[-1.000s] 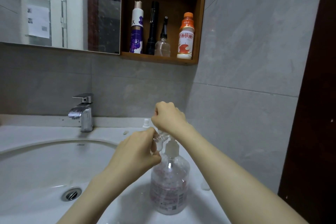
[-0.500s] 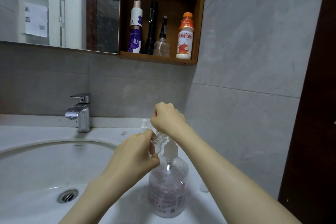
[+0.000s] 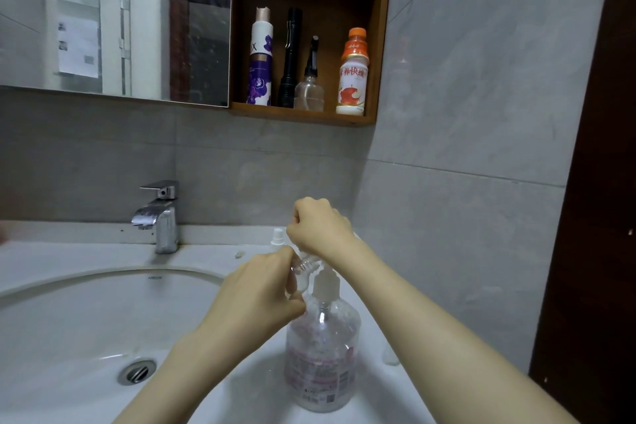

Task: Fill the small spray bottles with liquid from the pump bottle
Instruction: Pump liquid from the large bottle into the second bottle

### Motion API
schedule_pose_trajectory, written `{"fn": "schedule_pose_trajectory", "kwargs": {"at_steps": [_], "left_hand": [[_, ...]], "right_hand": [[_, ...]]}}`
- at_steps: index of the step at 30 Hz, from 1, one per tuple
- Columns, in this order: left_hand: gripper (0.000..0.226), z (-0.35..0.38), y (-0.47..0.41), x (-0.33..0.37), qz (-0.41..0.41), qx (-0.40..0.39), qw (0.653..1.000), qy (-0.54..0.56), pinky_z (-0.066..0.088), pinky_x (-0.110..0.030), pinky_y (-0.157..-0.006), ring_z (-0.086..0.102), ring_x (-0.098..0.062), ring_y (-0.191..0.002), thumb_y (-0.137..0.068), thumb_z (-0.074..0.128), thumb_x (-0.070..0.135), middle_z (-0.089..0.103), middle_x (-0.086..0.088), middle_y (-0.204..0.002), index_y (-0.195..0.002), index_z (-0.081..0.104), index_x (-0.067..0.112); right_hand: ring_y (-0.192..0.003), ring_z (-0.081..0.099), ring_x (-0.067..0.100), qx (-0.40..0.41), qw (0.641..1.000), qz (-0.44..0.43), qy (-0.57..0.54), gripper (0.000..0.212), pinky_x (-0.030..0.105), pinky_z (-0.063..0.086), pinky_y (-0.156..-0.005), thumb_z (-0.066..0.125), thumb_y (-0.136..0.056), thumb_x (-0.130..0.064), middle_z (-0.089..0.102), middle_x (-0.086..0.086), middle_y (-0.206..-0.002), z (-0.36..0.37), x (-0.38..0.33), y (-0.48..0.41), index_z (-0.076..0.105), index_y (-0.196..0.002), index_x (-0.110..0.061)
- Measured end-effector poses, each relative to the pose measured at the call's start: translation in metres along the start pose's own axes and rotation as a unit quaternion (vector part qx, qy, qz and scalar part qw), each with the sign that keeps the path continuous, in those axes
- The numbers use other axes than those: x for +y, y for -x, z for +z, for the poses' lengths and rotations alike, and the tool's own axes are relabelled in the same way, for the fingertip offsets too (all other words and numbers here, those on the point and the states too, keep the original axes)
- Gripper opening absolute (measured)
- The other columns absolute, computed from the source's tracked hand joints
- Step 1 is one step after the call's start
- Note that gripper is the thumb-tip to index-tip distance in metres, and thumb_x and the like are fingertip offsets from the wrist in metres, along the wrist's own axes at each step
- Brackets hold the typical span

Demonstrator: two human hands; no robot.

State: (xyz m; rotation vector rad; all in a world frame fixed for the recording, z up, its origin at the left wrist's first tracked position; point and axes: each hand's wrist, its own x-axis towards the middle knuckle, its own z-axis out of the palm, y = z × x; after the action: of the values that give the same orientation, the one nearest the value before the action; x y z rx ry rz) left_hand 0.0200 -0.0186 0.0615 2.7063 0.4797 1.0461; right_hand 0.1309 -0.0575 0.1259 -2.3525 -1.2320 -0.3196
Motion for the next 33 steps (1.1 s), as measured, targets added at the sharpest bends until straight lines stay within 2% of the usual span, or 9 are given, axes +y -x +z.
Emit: {"fn": "schedule_pose_trajectory", "kwargs": {"at_steps": [16, 21, 33], "left_hand": [[0.027, 0.007, 0.001, -0.003, 0.004, 0.018, 1.0, 0.026, 0.022, -0.021, -0.049, 0.045, -0.01, -0.061, -0.076, 0.056, 0.016, 0.046, 0.011, -0.062, -0.073, 0.033, 0.03], [0.028, 0.013, 0.002, -0.004, -0.008, -0.002, 1.0, 0.019, 0.023, -0.021, -0.048, 0.045, -0.01, -0.062, -0.076, 0.055, 0.017, 0.044, 0.012, -0.064, -0.07, 0.031, 0.03], [0.025, 0.001, -0.002, -0.001, -0.003, -0.012, 1.0, 0.008, 0.028, -0.023, -0.05, 0.049, -0.012, -0.066, -0.074, 0.054, 0.017, 0.048, 0.011, -0.065, -0.069, 0.033, 0.028]], "right_hand": [[-0.089, 0.052, 0.032, 0.005, 1.0, 0.005, -0.001, 0.024, 0.032, 0.038, -0.073, 0.044, -0.082, -0.007, 0.056, 0.012, -0.109, 0.003, 0.002, -0.002, 0.056, -0.102, -0.009], [-0.103, 0.054, 0.035, -0.007, 0.999, -0.004, 0.035, 0.025, 0.033, 0.037, -0.075, 0.045, -0.085, -0.008, 0.054, 0.012, -0.113, 0.009, 0.003, 0.001, 0.056, -0.107, -0.01], [-0.103, 0.054, 0.036, 0.006, 1.0, 0.011, 0.012, 0.026, 0.034, 0.039, -0.078, 0.043, -0.083, -0.01, 0.054, 0.012, -0.115, -0.001, -0.001, -0.001, 0.056, -0.106, -0.01]]}}
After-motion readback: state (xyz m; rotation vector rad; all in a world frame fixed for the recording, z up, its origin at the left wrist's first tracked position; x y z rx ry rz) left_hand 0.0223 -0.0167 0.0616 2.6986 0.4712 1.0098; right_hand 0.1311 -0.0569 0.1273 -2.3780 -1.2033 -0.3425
